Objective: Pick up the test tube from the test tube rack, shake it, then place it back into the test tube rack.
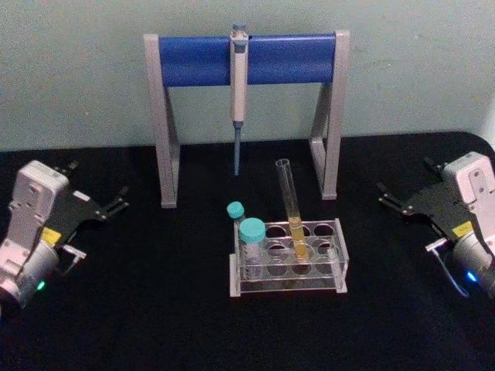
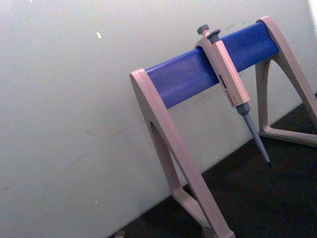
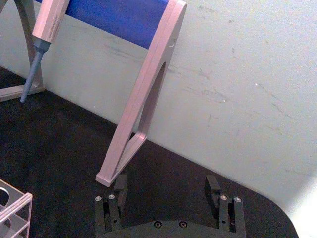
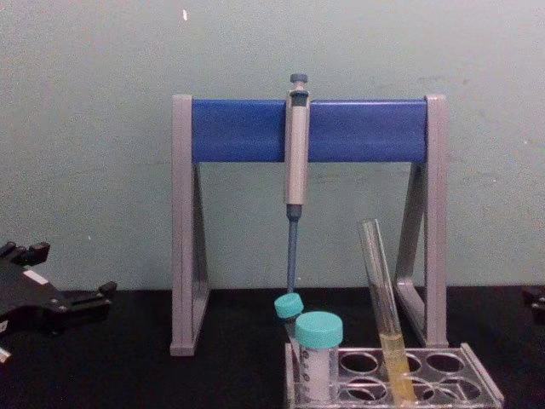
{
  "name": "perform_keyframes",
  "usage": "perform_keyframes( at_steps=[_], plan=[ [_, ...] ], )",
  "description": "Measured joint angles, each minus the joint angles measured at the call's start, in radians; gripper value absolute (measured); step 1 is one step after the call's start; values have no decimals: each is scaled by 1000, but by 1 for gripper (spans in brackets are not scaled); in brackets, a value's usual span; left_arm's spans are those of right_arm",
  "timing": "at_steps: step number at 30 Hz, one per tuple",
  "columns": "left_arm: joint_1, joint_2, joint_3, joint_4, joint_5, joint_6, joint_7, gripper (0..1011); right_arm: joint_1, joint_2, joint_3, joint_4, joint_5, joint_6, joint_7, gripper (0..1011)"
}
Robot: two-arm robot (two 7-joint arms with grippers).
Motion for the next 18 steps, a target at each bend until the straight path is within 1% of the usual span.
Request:
perform_keyframes(
  at_steps=[13,18],
  plan=[
    [0,0,0,0,0,0,0,1001,0,0,0,0,0,0,0,1000],
    [0,0,0,0,0,0,0,1001,-3,-5,13,-4,-6,-4,7,1000]
  ],
)
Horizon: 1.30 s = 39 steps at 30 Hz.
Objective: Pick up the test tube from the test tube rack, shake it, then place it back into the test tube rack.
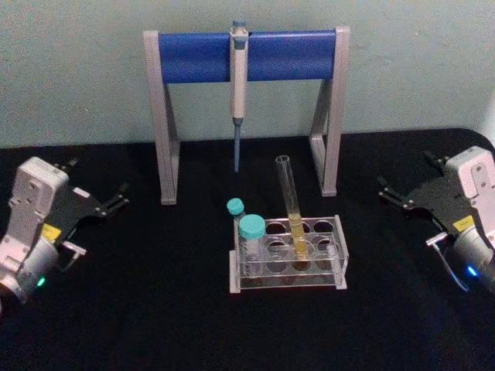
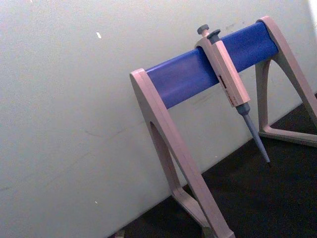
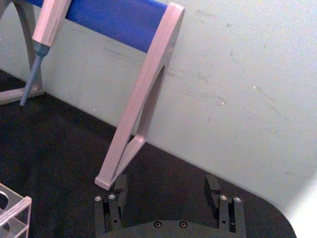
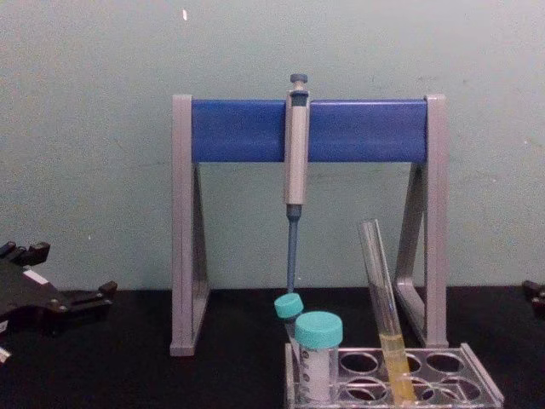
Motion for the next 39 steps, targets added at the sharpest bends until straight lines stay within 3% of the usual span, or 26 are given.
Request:
perform_keyframes(
  at_steps=[9,19,23,30,39],
  plan=[
    [0,0,0,0,0,0,0,1001,-10,-6,31,-21,15,-8,36,1000],
    [0,0,0,0,0,0,0,1002,-41,8,71,-95,114,-76,200,1000],
    [0,0,0,0,0,0,0,1001,-48,17,69,-124,149,-92,291,1000],
    [0,0,0,0,0,0,0,1001,-52,14,52,-149,167,-88,372,1000],
    [0,0,0,0,0,0,0,1001,-22,-19,25,-151,195,-5,456,1000]
  ],
)
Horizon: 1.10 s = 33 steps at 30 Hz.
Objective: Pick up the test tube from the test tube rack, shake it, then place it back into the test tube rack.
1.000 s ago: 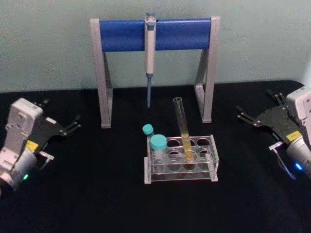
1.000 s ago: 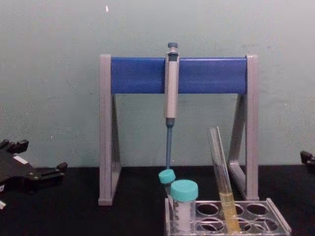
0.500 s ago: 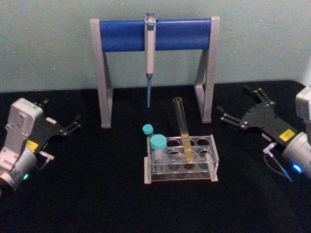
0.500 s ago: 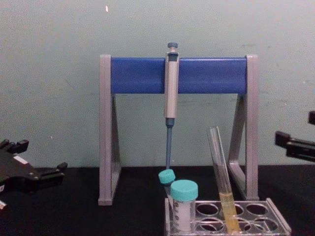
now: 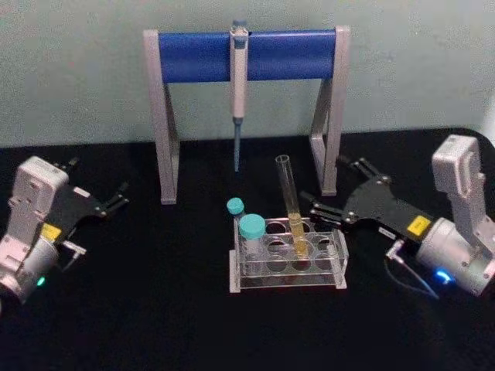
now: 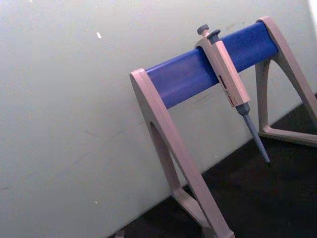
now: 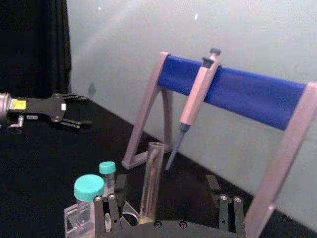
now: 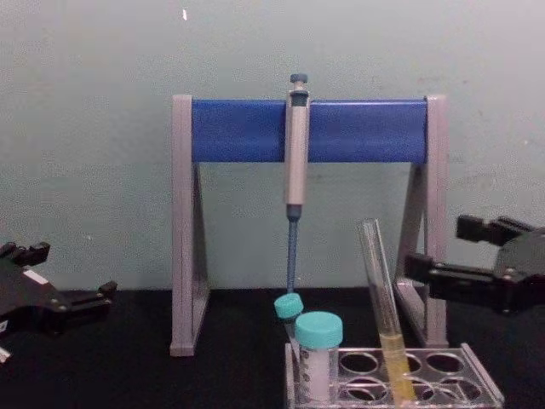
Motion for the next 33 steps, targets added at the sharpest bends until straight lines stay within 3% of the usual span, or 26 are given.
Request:
perform_keyframes(
  at_steps=[10,18,33],
  plan=[
    [0,0,0,0,0,0,0,1001,62,-52,-18,33,-1,114,30,1000],
    [0,0,0,0,0,0,0,1001,115,-89,-34,63,-43,199,25,1000],
    [0,0,0,0,0,0,0,1001,136,-117,-44,82,-72,264,31,1000]
  ],
)
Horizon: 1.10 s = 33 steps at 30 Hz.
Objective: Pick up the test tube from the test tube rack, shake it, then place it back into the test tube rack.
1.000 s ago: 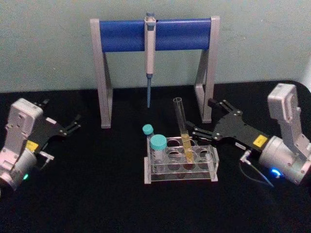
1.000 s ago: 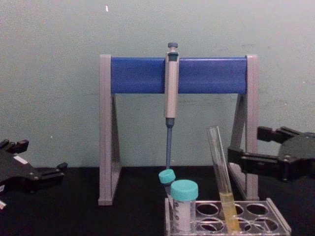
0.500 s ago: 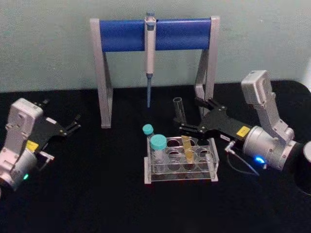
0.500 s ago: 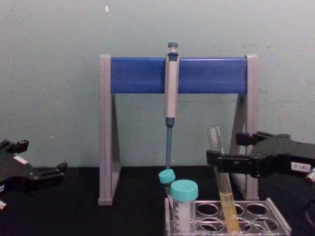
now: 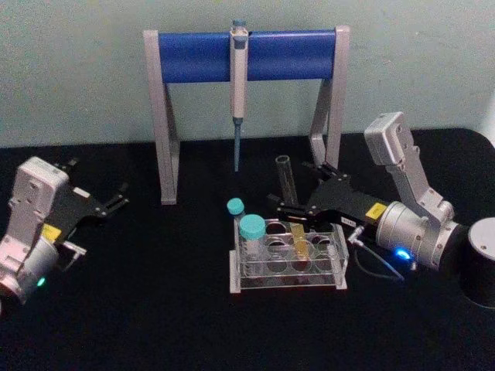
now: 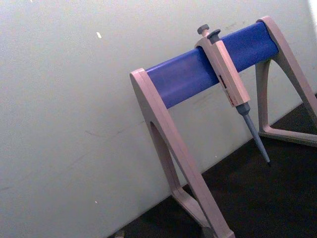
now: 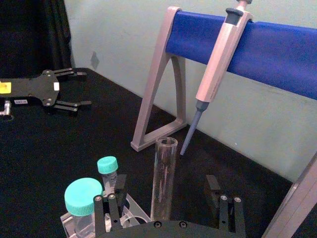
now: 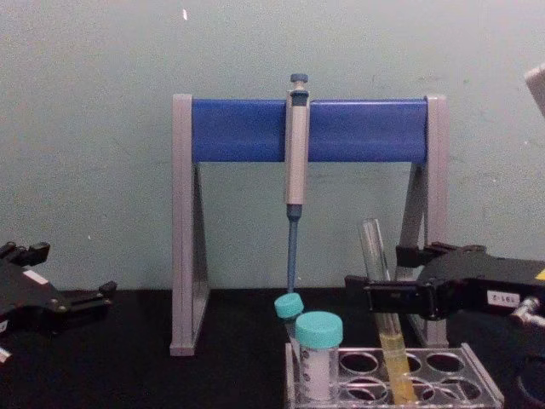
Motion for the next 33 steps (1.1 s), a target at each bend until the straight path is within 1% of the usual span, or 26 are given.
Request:
perform_keyframes(
  at_steps=[9,25,28,29,32,33],
  plan=[
    [0,0,0,0,0,0,0,1001,-3,-3,11,1,22,8,12,1000],
    [0,0,0,0,0,0,0,1001,-4,-2,11,0,22,8,13,1000],
    [0,0,0,0,0,0,0,1001,-4,-2,11,0,22,7,13,944],
    [0,0,0,0,0,0,0,1001,-4,-2,11,0,22,8,13,903],
    [0,0,0,0,0,0,0,1001,-4,-2,11,0,22,7,12,837],
    [0,0,0,0,0,0,0,1001,-4,-2,11,0,21,7,12,837]
  ],
)
